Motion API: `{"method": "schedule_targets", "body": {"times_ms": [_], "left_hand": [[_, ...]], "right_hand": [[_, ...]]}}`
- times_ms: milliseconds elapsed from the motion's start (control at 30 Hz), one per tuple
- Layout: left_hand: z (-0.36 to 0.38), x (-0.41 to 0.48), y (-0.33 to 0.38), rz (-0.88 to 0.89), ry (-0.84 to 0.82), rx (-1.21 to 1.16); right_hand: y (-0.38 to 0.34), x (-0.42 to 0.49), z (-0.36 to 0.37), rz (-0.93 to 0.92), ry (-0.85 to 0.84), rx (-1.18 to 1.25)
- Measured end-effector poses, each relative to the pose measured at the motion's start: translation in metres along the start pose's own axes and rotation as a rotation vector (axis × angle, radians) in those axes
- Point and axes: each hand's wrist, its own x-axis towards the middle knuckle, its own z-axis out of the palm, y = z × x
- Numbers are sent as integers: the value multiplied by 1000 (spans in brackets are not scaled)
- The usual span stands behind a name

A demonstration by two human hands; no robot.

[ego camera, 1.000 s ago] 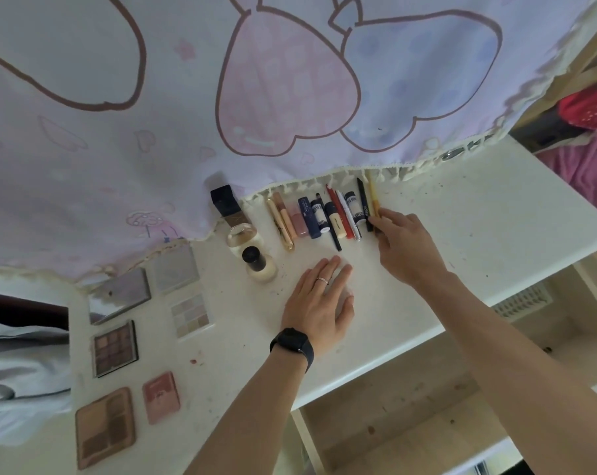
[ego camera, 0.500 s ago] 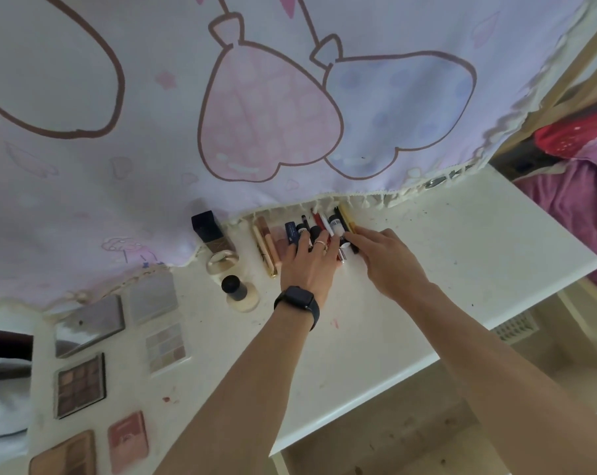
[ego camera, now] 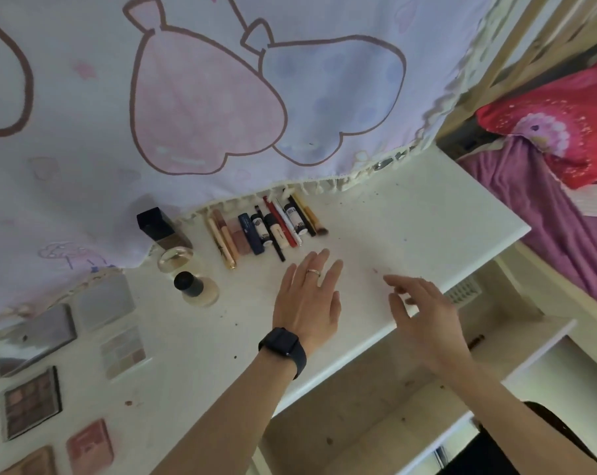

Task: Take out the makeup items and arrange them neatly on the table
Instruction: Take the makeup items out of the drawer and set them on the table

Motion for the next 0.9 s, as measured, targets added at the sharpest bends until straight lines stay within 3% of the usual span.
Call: {"method": "schedule_targets", "body": {"times_ms": [67, 133, 233, 300, 533, 900], "left_hand": [[13, -9, 22, 64, -21, -35], [26, -18, 41, 89, -40, -42], [43, -25, 52, 85, -80, -40], [50, -27, 49, 103, -74, 17], [58, -28, 51, 110, -37, 92], [53, -26, 52, 80, -87, 84]], "right_hand": [[32, -38, -20, 136, -53, -66], [69, -64, -37, 243, -243, -237], [114, -68, -57, 269, -555, -722], [127, -53, -60, 284, -675, -831], [146, -21, -39, 348, -990, -917], [150, -19, -24, 358, -1107, -889]]}}
